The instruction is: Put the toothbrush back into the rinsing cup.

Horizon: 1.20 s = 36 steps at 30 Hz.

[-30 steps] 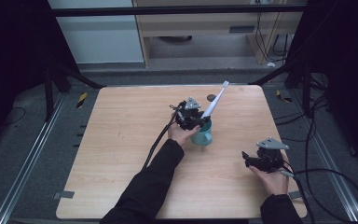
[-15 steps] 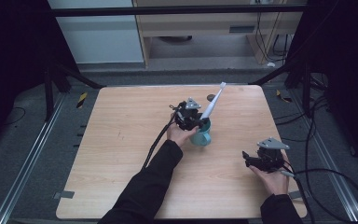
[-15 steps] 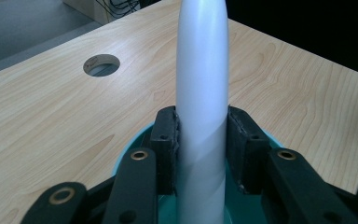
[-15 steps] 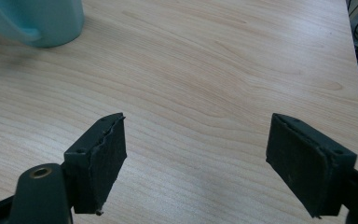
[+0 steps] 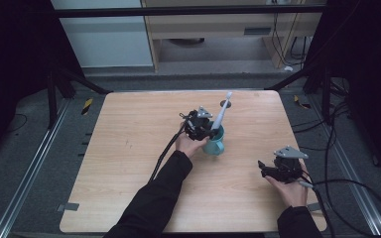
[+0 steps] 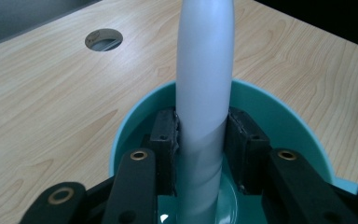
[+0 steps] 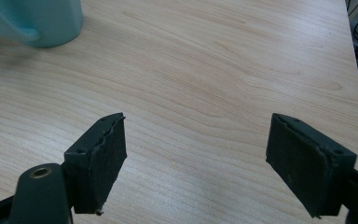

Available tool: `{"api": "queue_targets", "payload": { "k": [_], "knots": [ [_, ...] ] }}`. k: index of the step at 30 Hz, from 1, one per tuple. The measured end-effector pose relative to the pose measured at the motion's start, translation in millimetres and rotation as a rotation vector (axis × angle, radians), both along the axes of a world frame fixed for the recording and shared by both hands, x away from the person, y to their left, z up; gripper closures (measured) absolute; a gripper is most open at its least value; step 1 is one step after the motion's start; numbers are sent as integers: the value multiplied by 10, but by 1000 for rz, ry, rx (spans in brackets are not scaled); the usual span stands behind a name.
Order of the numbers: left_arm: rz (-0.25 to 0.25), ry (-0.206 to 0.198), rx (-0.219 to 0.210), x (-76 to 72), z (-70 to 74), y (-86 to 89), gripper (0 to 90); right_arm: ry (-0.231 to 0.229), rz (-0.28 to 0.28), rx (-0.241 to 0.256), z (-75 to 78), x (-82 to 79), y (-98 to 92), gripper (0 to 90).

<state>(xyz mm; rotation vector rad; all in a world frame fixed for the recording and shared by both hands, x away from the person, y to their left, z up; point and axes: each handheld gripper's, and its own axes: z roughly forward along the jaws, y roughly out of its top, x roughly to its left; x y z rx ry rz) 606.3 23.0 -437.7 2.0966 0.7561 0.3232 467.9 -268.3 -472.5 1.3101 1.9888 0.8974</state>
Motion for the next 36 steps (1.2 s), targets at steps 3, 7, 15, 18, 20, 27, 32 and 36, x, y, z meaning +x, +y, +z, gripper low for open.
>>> {"api": "queue_targets", "payload": {
  "k": [3, 7, 15, 18, 20, 27, 32, 36],
  "knots": [
    [3, -4, -14, -7, 7, 8, 643, -1, 0, -1, -1, 0, 1, 200],
    [5, -22, -21, -30, 55, 22, 548, 0, 0, 0, -1, 0, 1, 200],
    [-9, -70, -48, -180, 224, 143, 509, -2, -7, 9, 14, -6, -10, 195],
    [-11, -93, -63, -260, 337, 254, 492, -1, -13, 17, 20, -12, -12, 194],
    [-10, -109, -79, -322, 414, 351, 467, -1, -15, 18, 22, -10, -17, 191],
    [-6, -129, -116, -559, 584, 760, 431, 4, -18, 26, 26, -21, -12, 190],
    [36, -139, -84, -702, 542, 1072, 407, 2, -19, 20, 24, -30, -10, 188],
    [85, -129, -47, -793, 428, 1329, 377, 2, -22, 22, 23, -36, -9, 186]
  ]
}}
